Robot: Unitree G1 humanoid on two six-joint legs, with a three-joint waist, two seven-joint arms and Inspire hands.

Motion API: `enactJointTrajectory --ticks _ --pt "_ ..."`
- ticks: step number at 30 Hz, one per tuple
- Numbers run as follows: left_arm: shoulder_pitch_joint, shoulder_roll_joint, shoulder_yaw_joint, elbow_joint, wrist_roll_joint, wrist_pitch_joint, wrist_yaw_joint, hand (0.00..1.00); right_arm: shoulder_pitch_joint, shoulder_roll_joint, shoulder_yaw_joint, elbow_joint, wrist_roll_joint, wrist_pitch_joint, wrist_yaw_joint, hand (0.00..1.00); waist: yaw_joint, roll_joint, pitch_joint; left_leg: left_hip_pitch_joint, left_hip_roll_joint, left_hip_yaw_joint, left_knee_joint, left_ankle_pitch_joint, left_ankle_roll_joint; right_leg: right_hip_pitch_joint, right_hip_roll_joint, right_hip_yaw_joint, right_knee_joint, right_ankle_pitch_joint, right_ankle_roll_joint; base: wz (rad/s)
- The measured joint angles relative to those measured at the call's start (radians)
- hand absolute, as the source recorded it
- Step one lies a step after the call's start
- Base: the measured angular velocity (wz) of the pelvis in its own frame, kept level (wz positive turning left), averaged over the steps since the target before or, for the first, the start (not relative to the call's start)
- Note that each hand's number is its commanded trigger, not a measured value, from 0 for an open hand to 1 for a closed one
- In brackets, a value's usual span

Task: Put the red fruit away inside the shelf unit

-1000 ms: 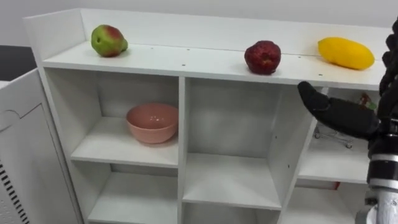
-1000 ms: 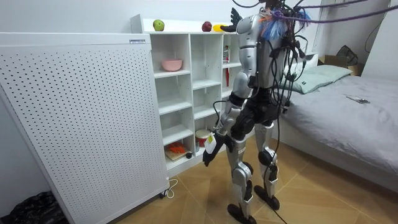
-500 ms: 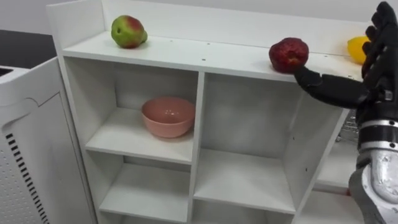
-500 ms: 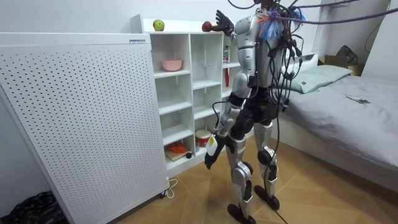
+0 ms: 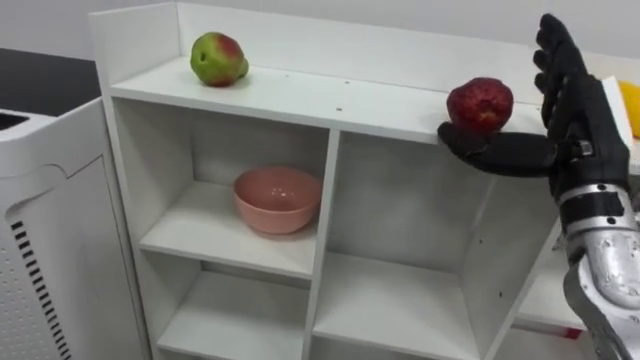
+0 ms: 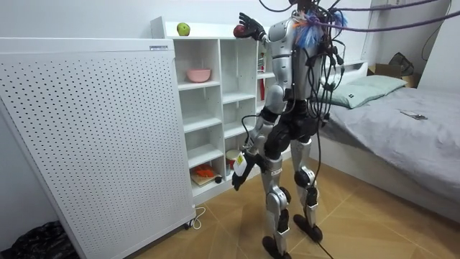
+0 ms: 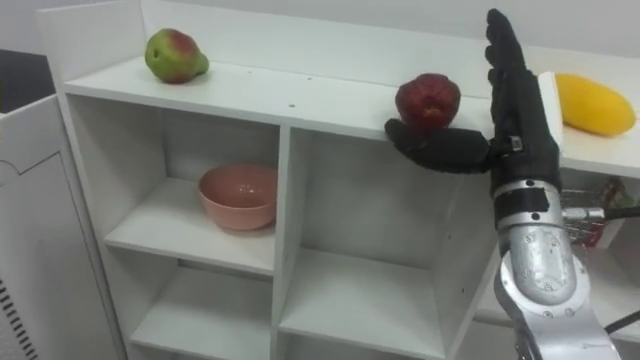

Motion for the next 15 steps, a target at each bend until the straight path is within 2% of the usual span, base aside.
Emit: enactJointTrajectory --ticks 1,2,3,4,5,6,8,12,15 --pt "-0.002 0.0 -0.001 -0.002 -0.001 0.0 -0.002 0.0 -0.004 -0.005 0.0 0.007 0.0 0.0 0.0 0.69 0.0 0.002 0.0013 0.005 0.005 -0.013 -0.001 0.001 0.001 -0.02 0.0 -0.004 0.034 -0.002 -0.001 -0.05" --pt "-0.004 0.009 -0.004 -0.006 -0.002 -0.001 -0.005 0.0 -0.013 -0.009 0.0 0.024 0.0 0.001 0.002 0.89 0.005 0.009 0.0094 0.01 0.028 -0.077 0.001 0.002 0.001 -0.075 0.021 0.026 0.068 -0.029 -0.014 -0.5" --pt "-0.002 0.027 0.01 -0.012 0.001 -0.002 -0.004 0.0 -0.029 -0.008 0.009 0.023 0.0 0.002 0.006 1.0 0.022 -0.009 0.006 0.0 0.04 -0.124 0.002 -0.001 -0.005 -0.126 0.056 0.079 -0.058 0.002 -0.051 -0.62" --pt "-0.004 0.032 0.021 -0.008 0.004 0.0 -0.003 0.0 -0.04 -0.01 0.018 0.024 -0.001 0.002 0.01 1.0 0.02 -0.018 0.005 -0.009 0.048 -0.126 0.004 -0.008 -0.018 -0.139 0.065 0.065 -0.082 0.082 -0.085 -0.19" --pt "0.002 0.037 0.026 -0.006 0.008 0.008 -0.006 0.0 -0.043 -0.021 0.025 0.024 0.001 0.006 0.011 1.0 -0.01 -0.018 0.0034 -0.019 0.061 -0.088 0.003 -0.012 -0.052 -0.127 0.068 0.022 -0.082 0.101 -0.074 0.33" --pt "-0.004 0.029 0.019 -0.005 0.01 0.016 -0.013 0.0 -0.048 -0.045 0.025 0.045 0.005 0.008 0.009 1.0 -0.015 -0.013 0.0047 -0.011 0.065 -0.012 -0.005 -0.013 -0.053 -0.115 0.07 0.008 -0.083 0.1 -0.074 0.49" --pt "-0.008 0.023 0.017 -0.008 0.005 0.015 -0.012 0.0 -0.07 -0.052 0.033 0.1 0.006 0.012 0.011 1.0 -0.016 -0.013 0.0048 -0.001 0.068 0.055 -0.012 -0.008 -0.049 -0.105 0.072 0.012 -0.084 0.1 -0.073 0.17" --pt "-0.006 0.026 0.006 -0.008 0.0 0.033 -0.012 0.0 -0.101 -0.053 0.036 0.14 0.014 0.025 0.054 1.0 -0.015 -0.019 0.0024 -0.009 0.052 0.066 -0.013 -0.01 -0.045 -0.104 0.068 0.012 -0.095 0.098 -0.071 0.06" --pt "-0.002 0.031 0.002 -0.008 -0.001 0.045 -0.014 0.0 -0.114 -0.054 0.039 0.14 0.061 0.038 0.09 1.0 -0.016 -0.019 0.0024 -0.021 0.042 0.068 -0.001 -0.016 -0.029 -0.106 0.059 0.011 -0.098 0.093 -0.063 0.07"
